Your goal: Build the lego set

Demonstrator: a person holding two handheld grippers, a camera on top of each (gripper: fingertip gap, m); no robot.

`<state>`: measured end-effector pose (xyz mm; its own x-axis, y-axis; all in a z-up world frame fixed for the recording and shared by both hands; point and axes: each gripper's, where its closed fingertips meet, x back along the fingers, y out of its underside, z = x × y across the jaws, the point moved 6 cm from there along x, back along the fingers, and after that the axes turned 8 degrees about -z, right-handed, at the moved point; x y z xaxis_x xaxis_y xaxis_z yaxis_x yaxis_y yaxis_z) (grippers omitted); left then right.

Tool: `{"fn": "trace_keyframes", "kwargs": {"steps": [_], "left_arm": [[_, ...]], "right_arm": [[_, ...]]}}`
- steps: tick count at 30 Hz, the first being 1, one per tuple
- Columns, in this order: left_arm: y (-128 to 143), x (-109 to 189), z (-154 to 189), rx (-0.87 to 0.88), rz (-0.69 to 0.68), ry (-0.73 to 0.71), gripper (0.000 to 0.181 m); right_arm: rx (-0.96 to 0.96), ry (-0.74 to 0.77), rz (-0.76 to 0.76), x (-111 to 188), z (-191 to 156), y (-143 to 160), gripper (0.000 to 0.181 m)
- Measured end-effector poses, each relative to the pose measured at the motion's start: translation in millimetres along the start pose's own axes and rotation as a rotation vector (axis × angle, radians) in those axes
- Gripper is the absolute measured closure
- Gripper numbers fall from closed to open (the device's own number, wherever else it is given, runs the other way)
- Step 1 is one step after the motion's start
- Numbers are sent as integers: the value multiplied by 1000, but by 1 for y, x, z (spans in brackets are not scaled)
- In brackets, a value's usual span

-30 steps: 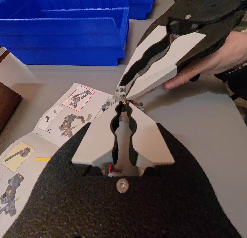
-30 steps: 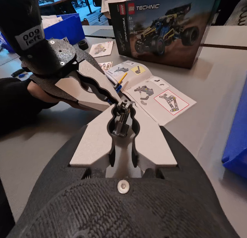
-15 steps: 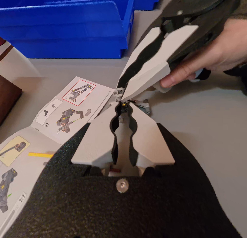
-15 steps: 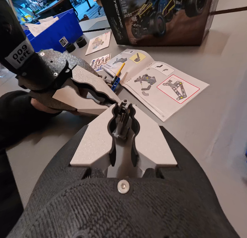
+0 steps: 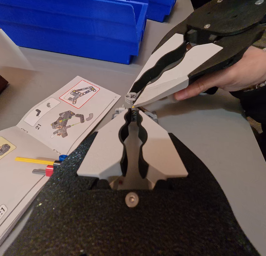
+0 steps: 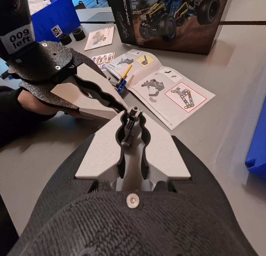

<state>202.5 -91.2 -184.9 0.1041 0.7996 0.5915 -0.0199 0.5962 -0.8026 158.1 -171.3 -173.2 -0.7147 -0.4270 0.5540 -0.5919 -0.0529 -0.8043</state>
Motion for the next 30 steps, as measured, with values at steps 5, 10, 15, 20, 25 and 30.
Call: {"fn": "trace_keyframes", "kwargs": {"steps": [5, 10, 15, 20, 25, 30], "left_arm": [[0, 1, 1, -4, 6, -4, 177], [2, 0, 2, -33, -12, -7, 177], [2, 1, 3, -59, -9, -21, 177], [2, 0, 5, -115, -6, -13, 177], [2, -2, 7, -152, -27, 16, 177], [1, -2, 12, -224, -18, 58, 177]], "right_arm": [[21, 21, 6, 3, -2, -3, 165], [55, 10, -17, 0, -3, -2, 165], [48, -38, 41, 2, -2, -1, 161], [317, -37, 129, 23, -14, -4, 162], [606, 45, 78, 23, -24, -2, 165], [807, 145, -40, 13, -21, 5, 160]]}}
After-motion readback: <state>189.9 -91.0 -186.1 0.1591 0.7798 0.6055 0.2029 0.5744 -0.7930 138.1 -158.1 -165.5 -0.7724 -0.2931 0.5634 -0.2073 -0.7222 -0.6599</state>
